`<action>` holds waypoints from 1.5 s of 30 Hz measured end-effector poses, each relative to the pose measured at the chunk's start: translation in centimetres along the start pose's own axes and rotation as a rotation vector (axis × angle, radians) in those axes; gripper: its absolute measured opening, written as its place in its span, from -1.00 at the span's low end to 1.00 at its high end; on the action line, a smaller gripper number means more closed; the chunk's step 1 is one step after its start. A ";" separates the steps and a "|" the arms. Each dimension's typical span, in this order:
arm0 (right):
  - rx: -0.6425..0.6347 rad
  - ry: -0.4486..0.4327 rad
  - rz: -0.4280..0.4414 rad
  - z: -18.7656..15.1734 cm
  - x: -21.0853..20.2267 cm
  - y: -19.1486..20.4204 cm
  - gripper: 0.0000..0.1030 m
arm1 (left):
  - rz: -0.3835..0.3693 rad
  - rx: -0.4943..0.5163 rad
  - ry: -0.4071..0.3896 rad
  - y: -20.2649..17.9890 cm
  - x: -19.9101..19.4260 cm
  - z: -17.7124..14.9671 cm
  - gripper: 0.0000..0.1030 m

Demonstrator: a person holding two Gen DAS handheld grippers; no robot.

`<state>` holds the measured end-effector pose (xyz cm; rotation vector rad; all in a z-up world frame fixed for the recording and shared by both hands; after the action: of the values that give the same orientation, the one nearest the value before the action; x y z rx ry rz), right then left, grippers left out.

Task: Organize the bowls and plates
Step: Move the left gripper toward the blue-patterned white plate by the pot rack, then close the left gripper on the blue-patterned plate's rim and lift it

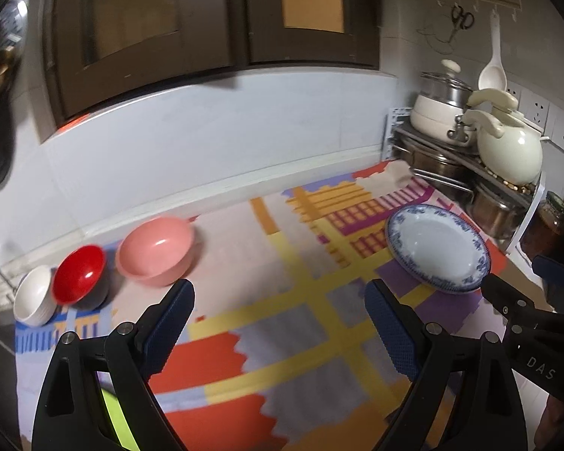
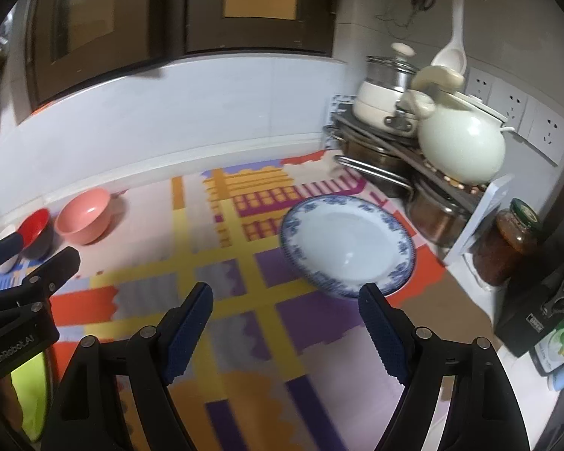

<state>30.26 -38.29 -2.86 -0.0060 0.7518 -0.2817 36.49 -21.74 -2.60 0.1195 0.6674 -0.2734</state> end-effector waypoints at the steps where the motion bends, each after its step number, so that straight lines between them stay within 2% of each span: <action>1: 0.007 0.000 -0.005 0.2 0.3 -0.7 0.56 | -0.008 0.014 0.000 -0.8 0.5 0.5 0.80; 7: 0.062 0.010 -0.035 1.1 2.4 -4.2 0.56 | -0.038 0.080 0.003 -4.3 3.0 2.5 0.80; 19: 0.173 0.041 -0.118 2.0 8.2 -10.0 0.56 | -0.103 0.134 0.040 -10.0 10.1 4.9 0.79; 36: 0.278 0.104 -0.222 1.0 16.6 -15.4 0.54 | -0.149 0.147 0.140 -14.7 19.9 4.4 0.69; 45: 0.306 0.149 -0.232 0.2 20.0 -16.8 0.31 | -0.180 0.147 0.204 -16.3 23.0 3.5 0.55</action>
<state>40.05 -59.53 -14.39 0.2202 0.8502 -0.6213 51.19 -42.93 -14.58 0.2306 0.8622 -0.4882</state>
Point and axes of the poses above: each gripper's, at about its wrist camera, not at the fingertips, and x roughly the way its jaws point, y to its left, z to its top, the point moved 4 cm from there along x, roughly the way its jaws point, and after that the axes turned 2 degrees about -x, right-handed, at the moved point
